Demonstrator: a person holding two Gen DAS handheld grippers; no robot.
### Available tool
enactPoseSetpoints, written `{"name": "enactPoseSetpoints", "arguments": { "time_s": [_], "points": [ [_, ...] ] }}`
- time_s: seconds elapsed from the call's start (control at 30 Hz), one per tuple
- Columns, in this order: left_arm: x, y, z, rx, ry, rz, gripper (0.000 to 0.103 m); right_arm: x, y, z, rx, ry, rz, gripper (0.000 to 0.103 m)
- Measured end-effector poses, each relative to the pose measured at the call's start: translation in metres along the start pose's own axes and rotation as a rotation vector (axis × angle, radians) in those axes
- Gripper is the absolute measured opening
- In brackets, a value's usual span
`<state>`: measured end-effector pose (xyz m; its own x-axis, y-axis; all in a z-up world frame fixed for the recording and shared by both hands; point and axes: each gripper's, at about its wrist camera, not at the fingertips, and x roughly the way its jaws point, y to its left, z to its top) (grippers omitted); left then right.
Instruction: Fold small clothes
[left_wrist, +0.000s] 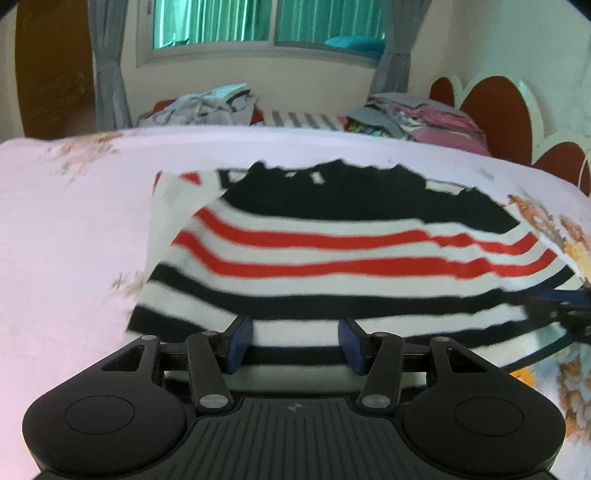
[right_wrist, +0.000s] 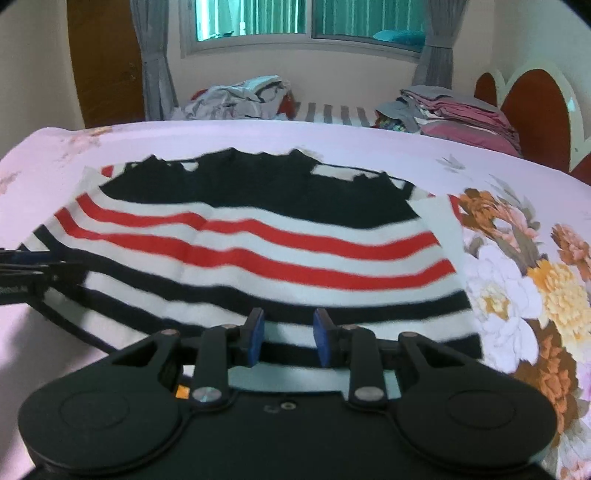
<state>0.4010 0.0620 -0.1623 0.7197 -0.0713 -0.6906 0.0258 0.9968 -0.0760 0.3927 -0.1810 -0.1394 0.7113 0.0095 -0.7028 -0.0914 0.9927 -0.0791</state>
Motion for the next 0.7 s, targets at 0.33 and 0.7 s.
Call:
{"name": "enactPoseSetpoints", "arguments": {
  "time_s": [0.33, 0.7],
  "points": [
    [0.0, 0.012, -0.004, -0.048, 0.025, -0.009, 0.053, -0.004, -0.052, -0.02, 0.111, 0.026, -0.134, 0.027],
    [-0.025, 0.025, -0.002, -0.094, 0.035, 0.009, 0.056, -0.029, -0.036, -0.011, 0.142, 0.018, -0.125, 0.035]
  ]
}}
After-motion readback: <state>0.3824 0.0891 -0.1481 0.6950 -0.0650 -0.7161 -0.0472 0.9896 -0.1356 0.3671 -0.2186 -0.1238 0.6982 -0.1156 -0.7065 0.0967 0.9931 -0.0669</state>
